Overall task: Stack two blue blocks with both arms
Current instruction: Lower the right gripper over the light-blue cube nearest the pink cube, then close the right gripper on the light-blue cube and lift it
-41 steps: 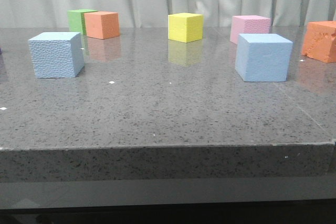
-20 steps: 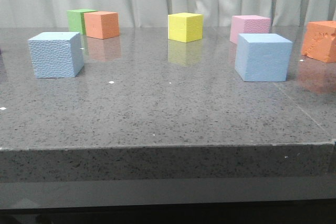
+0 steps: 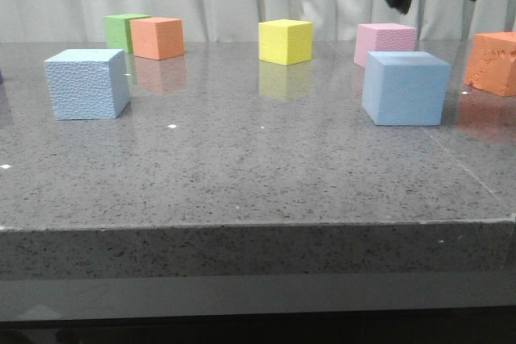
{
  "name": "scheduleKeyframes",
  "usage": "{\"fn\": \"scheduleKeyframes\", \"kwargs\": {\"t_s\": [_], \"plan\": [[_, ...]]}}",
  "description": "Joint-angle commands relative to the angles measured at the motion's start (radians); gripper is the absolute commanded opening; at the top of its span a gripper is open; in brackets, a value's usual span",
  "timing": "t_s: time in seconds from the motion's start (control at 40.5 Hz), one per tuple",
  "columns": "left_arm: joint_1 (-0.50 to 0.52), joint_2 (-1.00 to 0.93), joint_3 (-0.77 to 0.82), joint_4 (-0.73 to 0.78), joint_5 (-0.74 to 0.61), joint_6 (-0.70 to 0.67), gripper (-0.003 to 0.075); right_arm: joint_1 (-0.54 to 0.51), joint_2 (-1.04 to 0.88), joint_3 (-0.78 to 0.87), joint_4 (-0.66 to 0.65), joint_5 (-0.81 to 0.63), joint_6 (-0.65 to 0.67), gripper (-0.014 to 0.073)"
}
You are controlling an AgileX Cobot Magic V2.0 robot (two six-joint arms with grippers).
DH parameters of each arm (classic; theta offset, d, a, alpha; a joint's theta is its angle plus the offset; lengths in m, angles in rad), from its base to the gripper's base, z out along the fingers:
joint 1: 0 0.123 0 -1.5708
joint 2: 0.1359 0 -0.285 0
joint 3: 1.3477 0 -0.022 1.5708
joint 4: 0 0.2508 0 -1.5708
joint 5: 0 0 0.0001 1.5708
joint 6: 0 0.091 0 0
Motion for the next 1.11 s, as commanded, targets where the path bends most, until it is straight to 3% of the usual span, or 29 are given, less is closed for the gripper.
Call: {"fn": "scheduleKeyframes", "kwargs": {"t_s": [0.0, 0.173, 0.765, 0.962, 1.085], "plan": [[-0.005, 0.013, -0.031, 0.001, -0.078, 0.001, 0.0532, 0.001, -0.018, -0.036, -0.025, -0.059, 0.054, 0.0582], [-0.005, 0.013, -0.031, 0.001, -0.078, 0.001, 0.0532, -0.002, 0.020, -0.036, -0.019, -0.130, 0.187, 0.0582], [-0.005, 0.013, -0.031, 0.001, -0.078, 0.001, 0.0532, -0.002, 0.160, -0.035, -0.011, -0.099, 0.193, 0.0577], [-0.005, 0.013, -0.031, 0.001, -0.078, 0.001, 0.0532, -0.002, 0.149, -0.036, -0.007, -0.114, 0.193, 0.0471], [-0.005, 0.013, -0.031, 0.001, -0.078, 0.001, 0.0532, -0.002, 0.128, -0.036, 0.002, -0.106, 0.192, 0.0465]]}}
